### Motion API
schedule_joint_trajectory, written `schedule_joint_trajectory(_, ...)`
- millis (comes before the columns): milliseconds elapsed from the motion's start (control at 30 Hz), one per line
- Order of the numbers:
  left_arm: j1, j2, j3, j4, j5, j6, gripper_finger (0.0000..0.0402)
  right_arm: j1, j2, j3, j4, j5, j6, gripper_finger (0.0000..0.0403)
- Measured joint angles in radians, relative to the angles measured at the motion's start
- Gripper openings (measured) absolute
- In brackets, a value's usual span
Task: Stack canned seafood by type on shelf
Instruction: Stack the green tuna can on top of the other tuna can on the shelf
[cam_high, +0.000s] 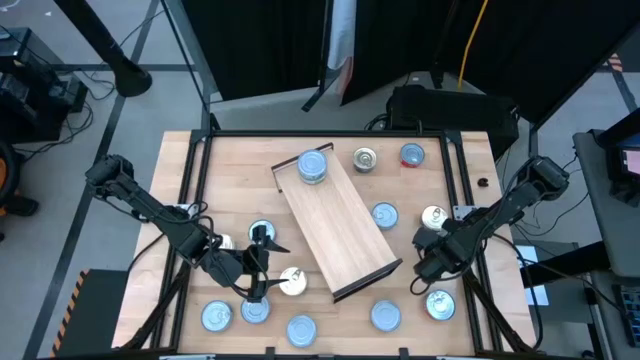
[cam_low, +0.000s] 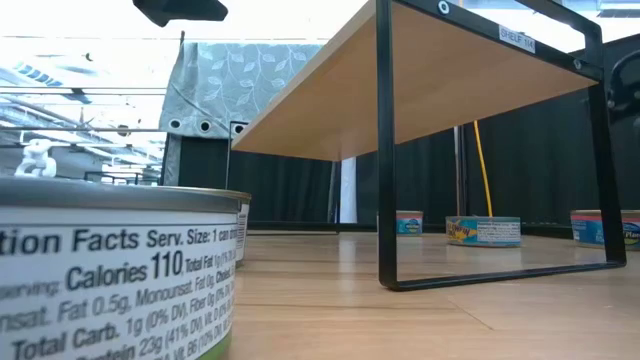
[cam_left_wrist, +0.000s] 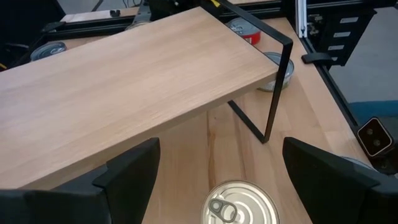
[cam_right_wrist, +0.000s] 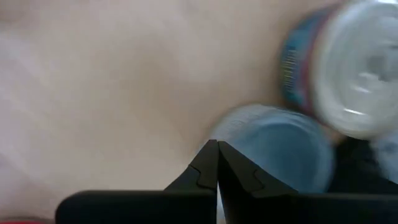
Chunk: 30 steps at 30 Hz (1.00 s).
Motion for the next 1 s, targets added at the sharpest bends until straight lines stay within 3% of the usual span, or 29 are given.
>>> schedule_joint_trajectory(533,0.0,0.0,0.0,-0.001,-0.004,-0.002,0.0338,0.0,0.045,-0.042,0.061,-0.003,0.055,0.0)
schedule_joint_trajectory(800,0.0,0.0,0.0,-0.003,-0.004,-0.002,0.0338,0.0,0.078,-0.051,0.344,-0.031,-0.031,0.0)
schedule_joint_trajectory(1000,0.0,0.0,0.0,-0.002,-0.004,-0.001,0.0338,0.0,0.079,0.007,0.231,-0.017,-0.03,0.0)
